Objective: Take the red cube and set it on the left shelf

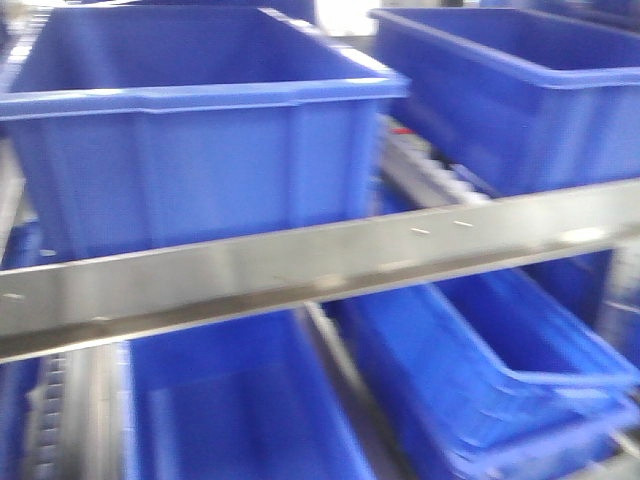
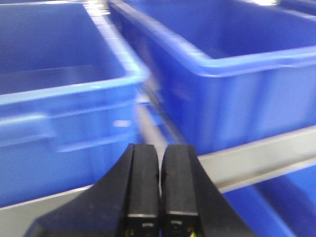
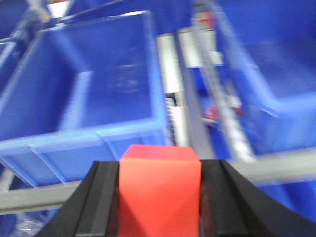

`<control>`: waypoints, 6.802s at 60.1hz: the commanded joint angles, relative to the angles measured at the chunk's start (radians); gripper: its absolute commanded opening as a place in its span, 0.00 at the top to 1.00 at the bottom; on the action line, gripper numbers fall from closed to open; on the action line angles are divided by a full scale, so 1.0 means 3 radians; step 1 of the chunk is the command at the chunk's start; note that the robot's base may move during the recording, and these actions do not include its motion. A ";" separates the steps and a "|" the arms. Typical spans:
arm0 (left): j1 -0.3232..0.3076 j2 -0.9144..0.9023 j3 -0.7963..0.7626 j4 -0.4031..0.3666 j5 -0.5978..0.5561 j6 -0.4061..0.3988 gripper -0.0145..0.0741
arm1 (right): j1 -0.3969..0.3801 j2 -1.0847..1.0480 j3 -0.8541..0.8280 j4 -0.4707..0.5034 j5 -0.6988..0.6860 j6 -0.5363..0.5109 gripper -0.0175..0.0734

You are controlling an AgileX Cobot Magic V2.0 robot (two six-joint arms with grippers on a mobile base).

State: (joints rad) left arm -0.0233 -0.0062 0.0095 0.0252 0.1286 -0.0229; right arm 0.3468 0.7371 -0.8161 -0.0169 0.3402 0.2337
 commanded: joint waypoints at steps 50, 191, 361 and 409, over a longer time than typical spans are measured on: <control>-0.0002 -0.0048 0.0077 -0.0004 -0.0297 -0.0007 0.72 | 0.0006 -0.0014 -0.0106 -0.0036 -0.0255 -0.0013 0.75; -0.0002 -0.0048 0.0077 -0.0004 -0.0297 -0.0007 0.72 | -0.0207 0.2352 -0.1853 -0.0399 -0.0431 -0.0010 0.22; -0.0002 -0.0048 0.0077 -0.0004 -0.0297 -0.0007 0.72 | -0.1336 -0.2562 0.2762 0.0009 -0.1702 -0.0625 0.75; -0.0002 -0.0048 0.0077 -0.0004 -0.0297 -0.0007 0.72 | -0.1336 -0.2562 0.2762 0.0134 -0.1573 -0.0611 0.75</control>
State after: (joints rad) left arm -0.0233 -0.0062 0.0095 0.0252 0.1269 -0.0229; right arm -0.0467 -0.0101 0.0290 0.0224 -0.0346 0.0605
